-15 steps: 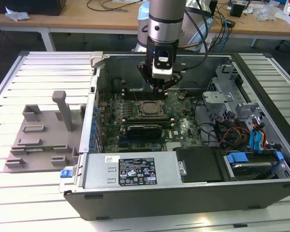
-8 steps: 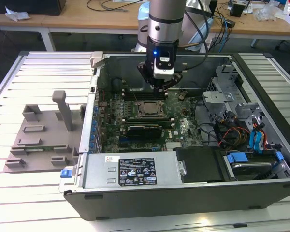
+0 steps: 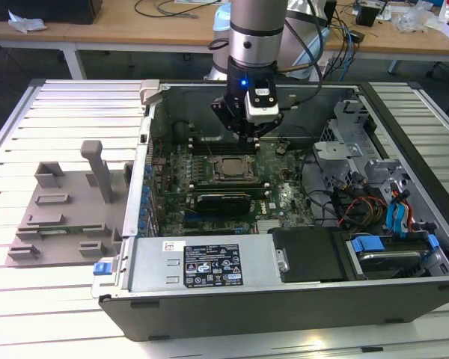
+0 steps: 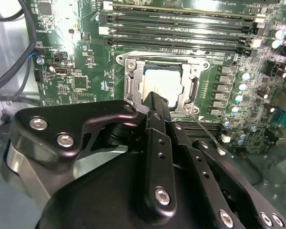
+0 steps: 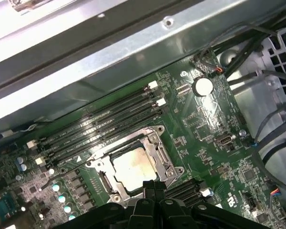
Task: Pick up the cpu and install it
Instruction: 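Install the first cpu locking lever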
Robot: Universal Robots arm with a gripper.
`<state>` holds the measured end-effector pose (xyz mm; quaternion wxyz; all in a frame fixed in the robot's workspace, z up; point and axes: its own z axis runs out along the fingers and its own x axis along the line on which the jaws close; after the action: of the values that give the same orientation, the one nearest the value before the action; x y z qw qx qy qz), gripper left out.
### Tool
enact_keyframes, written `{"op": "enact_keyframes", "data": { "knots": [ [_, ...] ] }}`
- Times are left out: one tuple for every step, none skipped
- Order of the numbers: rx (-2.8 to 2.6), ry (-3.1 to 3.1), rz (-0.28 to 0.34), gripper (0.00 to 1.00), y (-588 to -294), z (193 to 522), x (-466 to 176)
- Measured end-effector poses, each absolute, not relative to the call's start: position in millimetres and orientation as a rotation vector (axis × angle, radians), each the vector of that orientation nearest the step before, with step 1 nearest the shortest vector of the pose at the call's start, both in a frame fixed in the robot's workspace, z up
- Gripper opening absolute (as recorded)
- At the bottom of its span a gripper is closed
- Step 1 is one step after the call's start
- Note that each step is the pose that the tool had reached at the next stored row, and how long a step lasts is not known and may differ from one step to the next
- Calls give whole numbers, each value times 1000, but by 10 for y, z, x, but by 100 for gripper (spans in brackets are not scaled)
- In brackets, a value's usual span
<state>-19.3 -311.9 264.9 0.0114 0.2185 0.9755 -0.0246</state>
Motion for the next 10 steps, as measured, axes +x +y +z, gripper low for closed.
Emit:
{"op": "enact_keyframes", "data": {
  "knots": [
    [666, 3046, -77, 11, -3119, 2649, -193],
    [654, 3048, -76, 11, -3119, 2649, -194],
    [636, 3051, -76, 11, -3119, 2649, -193],
    [625, 3054, -76, 11, -3119, 2649, -193],
    [614, 3056, -76, 11, -3119, 2649, -193],
    [601, 3058, -76, 11, -3119, 2649, -193],
    [582, 3061, -75, 11, -3119, 2649, -194],
    [571, 3063, -75, 11, -3119, 2649, -193],
    [560, 3065, -75, 11, -3119, 2649, -193],
    [542, 3068, -75, 11, -3119, 2649, -193]
  ]
}}
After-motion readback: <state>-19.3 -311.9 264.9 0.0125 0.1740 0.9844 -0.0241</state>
